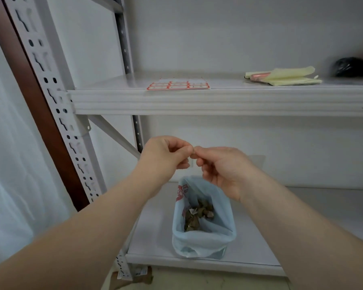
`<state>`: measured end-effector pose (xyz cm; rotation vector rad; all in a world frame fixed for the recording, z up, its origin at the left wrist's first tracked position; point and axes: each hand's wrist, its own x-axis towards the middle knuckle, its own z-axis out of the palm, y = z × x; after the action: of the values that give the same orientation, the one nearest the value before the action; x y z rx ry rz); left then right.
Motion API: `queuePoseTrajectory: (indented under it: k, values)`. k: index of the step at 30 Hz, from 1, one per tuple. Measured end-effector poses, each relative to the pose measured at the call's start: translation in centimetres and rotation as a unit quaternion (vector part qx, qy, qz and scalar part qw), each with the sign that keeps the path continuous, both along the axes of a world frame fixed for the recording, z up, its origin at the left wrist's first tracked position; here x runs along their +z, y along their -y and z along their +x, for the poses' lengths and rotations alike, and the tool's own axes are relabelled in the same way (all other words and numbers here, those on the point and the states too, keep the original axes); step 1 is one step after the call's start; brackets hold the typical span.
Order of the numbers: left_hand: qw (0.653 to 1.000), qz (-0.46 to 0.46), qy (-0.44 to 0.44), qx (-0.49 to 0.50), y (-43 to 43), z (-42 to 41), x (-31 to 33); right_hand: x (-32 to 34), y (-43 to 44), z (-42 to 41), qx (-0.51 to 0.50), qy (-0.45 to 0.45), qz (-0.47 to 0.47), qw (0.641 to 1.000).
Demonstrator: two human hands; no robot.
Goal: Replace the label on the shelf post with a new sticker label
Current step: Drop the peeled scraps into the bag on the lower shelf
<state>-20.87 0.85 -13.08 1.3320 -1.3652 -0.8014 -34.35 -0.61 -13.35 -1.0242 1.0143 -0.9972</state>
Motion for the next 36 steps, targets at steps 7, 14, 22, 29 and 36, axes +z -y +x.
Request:
queuePoseTrajectory:
  k: [7,14,22,29,36]
  values:
    - [0.950,0.181,-0.252,-0.042,2.2,-1.3,-3.7,-4.3,1.5,-1.4,-0.055,-0.090,-0.050,0.993]
    - [0.950,0.259,-0.172,-0.010,5.1,-2.6,-10.4,-10.9,4.2,-2.5,-0.090,-0.110,0.039,0.989]
    - [0.967,0.241,0.011,0.078,7.4,-2.7,-12.4,-17.0,8.4,-1.4,-0.105,-0.245,0.057,0.962]
    - [0.979,0.188,0.027,0.068,6.4,-2.2,-10.2,-14.3,8.2,-1.1,-0.170,-0.278,-0.011,0.945]
    - [0.994,0.059,0.079,0.054,2.7,-1.3,-3.3,-5.8,3.7,0.6,-0.121,-0.246,-0.135,0.952]
